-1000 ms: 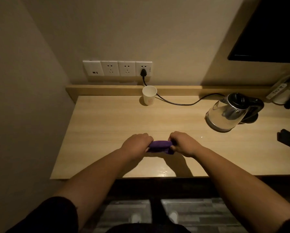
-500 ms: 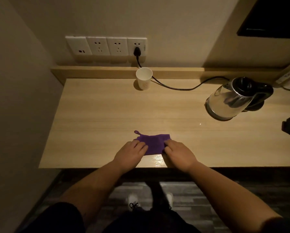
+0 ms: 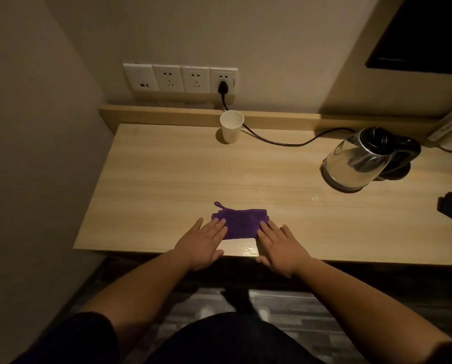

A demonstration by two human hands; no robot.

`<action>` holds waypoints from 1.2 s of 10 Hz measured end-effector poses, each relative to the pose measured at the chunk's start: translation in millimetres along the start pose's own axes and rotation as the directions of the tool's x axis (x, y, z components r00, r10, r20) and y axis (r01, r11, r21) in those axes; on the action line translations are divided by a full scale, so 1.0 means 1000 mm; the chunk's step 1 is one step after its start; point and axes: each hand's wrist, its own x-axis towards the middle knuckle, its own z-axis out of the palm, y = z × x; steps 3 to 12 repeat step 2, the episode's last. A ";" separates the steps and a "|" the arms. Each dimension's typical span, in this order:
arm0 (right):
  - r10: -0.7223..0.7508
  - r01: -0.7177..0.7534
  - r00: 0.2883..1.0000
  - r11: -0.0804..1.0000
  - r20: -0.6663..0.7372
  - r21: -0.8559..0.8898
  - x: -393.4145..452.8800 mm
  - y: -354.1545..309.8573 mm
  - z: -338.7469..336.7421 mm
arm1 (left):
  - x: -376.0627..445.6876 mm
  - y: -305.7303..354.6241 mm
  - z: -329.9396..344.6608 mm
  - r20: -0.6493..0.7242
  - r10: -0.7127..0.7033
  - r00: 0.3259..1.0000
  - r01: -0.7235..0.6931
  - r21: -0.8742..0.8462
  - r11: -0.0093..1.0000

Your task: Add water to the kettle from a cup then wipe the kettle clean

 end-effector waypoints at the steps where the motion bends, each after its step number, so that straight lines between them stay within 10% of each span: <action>1: 0.007 0.028 0.985 0.979 -0.174 0.200 -0.003 0.000 -0.019 | -0.004 -0.002 -0.018 -0.136 -0.054 0.989 0.041 -0.098 0.994; 2: 0.025 0.023 0.989 0.949 -0.147 0.314 0.003 0.000 -0.039 | -0.005 -0.001 -0.037 -0.132 -0.134 0.982 0.087 -0.311 0.946; 12: 0.025 0.023 0.989 0.949 -0.147 0.314 0.003 0.000 -0.039 | -0.005 -0.001 -0.037 -0.132 -0.134 0.982 0.087 -0.311 0.946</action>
